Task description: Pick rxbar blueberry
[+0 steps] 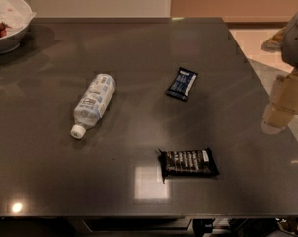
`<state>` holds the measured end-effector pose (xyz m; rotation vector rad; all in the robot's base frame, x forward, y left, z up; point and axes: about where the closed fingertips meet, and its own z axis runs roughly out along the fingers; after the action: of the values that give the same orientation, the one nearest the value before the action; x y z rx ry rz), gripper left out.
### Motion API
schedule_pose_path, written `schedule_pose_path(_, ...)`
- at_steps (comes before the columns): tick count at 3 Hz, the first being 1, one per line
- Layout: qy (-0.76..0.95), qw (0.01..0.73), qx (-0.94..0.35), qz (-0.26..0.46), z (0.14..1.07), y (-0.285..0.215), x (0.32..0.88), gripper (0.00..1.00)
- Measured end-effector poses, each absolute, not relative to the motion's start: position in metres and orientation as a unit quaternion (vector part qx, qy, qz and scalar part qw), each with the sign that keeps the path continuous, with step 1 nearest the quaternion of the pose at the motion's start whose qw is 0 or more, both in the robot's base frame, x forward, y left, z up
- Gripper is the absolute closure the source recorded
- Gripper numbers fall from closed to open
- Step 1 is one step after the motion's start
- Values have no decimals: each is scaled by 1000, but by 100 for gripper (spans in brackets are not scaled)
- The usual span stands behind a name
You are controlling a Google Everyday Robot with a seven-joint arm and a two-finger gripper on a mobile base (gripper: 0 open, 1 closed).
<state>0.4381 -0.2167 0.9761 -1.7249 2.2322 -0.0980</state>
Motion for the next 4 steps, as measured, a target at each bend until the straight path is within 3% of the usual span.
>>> schedule_pose_path(2, 781, 155, -605, -23, 975, -215, 451, 0)
schedule_pose_path(4, 772, 193, -606, 22, 950, -193, 517, 0)
